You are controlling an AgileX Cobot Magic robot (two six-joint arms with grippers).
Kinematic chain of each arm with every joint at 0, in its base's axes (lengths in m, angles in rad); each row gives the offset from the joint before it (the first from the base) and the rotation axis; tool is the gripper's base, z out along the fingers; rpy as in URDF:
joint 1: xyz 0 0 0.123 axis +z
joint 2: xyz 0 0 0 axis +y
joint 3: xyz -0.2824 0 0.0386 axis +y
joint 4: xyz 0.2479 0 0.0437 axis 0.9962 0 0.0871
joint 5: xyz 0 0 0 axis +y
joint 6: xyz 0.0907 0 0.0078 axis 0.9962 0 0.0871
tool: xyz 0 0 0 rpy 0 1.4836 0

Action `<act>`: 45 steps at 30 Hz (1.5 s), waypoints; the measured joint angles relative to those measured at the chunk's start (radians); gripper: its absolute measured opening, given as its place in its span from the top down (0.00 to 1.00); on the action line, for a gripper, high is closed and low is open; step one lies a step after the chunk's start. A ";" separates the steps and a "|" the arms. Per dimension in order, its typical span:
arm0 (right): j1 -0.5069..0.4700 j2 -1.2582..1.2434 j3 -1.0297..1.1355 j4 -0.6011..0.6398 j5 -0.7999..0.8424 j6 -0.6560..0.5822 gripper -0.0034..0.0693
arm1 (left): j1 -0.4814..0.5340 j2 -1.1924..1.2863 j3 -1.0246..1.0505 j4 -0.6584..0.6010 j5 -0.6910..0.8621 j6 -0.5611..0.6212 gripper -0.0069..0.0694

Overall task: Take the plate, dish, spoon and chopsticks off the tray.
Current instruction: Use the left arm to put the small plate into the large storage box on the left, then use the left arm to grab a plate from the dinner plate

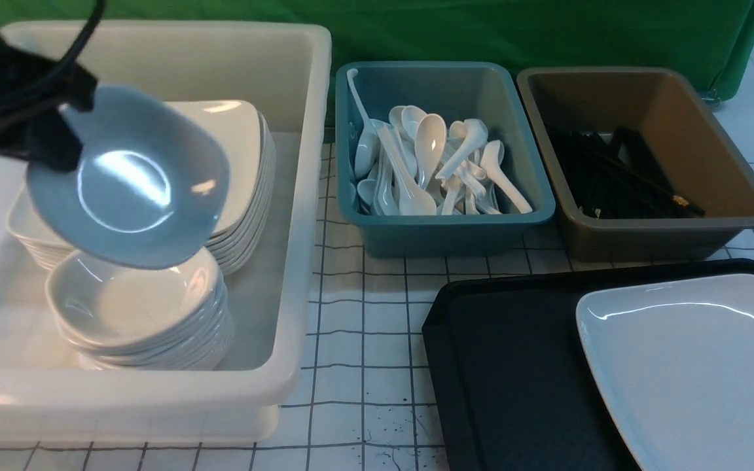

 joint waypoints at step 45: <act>0.000 0.000 0.000 0.000 0.018 0.004 0.62 | 0.120 -0.048 0.081 -0.429 0.177 0.300 0.60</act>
